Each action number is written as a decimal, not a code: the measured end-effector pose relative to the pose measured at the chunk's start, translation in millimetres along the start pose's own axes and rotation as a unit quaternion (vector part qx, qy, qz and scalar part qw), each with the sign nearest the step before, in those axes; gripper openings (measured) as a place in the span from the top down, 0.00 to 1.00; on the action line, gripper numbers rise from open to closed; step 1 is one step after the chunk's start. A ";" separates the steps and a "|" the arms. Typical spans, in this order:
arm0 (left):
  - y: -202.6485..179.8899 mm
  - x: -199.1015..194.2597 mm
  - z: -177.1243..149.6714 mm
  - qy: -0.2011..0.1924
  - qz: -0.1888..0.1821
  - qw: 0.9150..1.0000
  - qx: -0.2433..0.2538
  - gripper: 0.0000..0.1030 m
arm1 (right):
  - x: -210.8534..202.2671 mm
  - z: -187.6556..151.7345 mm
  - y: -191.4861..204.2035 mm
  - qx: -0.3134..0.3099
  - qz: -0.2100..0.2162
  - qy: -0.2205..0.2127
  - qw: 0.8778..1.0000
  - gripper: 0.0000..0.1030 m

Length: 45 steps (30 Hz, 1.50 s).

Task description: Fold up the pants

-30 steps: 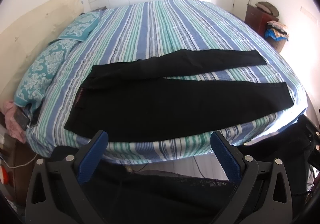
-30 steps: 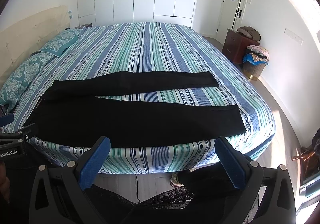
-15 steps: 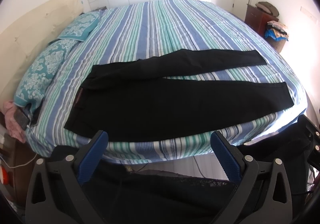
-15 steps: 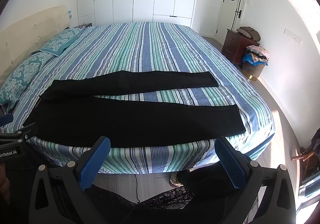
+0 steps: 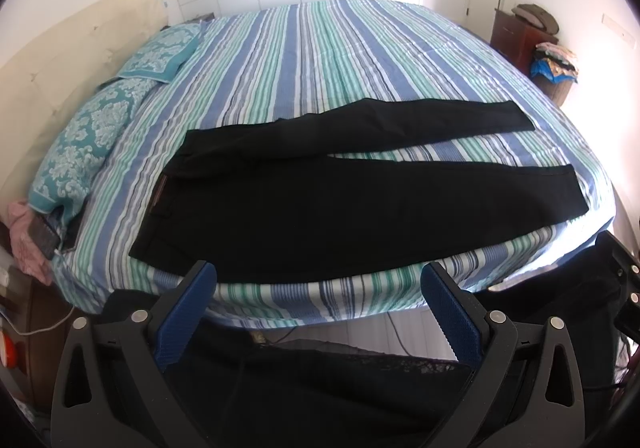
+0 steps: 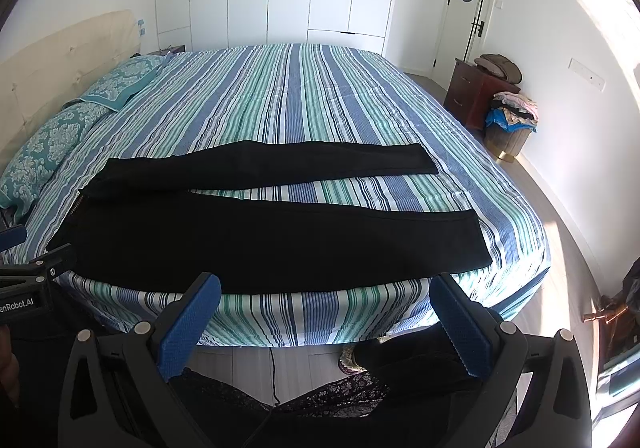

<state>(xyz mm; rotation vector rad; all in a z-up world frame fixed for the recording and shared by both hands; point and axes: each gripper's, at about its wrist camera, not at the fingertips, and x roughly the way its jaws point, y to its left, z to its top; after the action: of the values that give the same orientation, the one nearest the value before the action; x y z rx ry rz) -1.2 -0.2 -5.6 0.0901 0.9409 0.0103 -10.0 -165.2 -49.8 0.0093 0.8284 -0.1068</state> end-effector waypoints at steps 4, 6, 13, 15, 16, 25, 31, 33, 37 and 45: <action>-0.6 0.1 -0.7 0.000 0.001 1.000 0.000 0.01 | -1.1 -0.7 0.5 0.000 0.000 0.000 1.000 0.00; -0.6 0.3 -1.0 0.001 0.001 1.000 0.000 0.01 | -1.1 -0.7 0.3 0.000 0.000 0.000 1.000 0.00; -0.8 0.3 -2.5 -0.001 0.002 1.000 0.001 0.01 | -1.3 -1.5 0.0 0.001 0.002 0.000 1.000 0.00; -0.8 0.3 -2.7 0.000 0.003 1.000 0.001 0.01 | -1.2 -1.9 -0.2 0.001 0.001 0.000 1.000 0.00; -0.6 0.2 -2.6 0.000 0.003 1.000 0.001 0.01 | -1.2 -1.9 -0.2 0.001 0.002 0.000 1.000 0.00; -1.2 -0.1 -2.9 0.000 0.005 1.000 0.004 0.01 | -1.3 -4.0 -0.4 0.000 0.002 0.001 1.000 0.00; -4.5 0.4 -1.2 0.002 0.012 1.000 0.012 0.01 | -0.9 -5.3 -0.3 0.002 0.004 0.002 1.000 0.00; -5.4 -1.0 -1.2 -0.001 0.015 1.000 0.015 0.01 | 0.9 -4.5 0.6 0.002 0.005 0.005 1.000 0.00; -4.3 -1.6 -1.0 -0.003 0.020 1.000 0.019 0.01 | 2.4 -2.1 4.8 -0.004 0.007 0.007 1.000 0.00; 0.7 2.8 -1.6 -0.001 0.022 1.000 0.016 0.01 | 4.5 -2.1 13.4 -0.019 0.015 0.011 1.000 0.00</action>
<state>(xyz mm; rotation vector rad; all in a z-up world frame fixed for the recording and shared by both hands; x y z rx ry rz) -0.8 0.8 -8.7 0.1401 0.9366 0.0359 -7.2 -152.2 -55.0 -0.0135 0.8526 -0.0632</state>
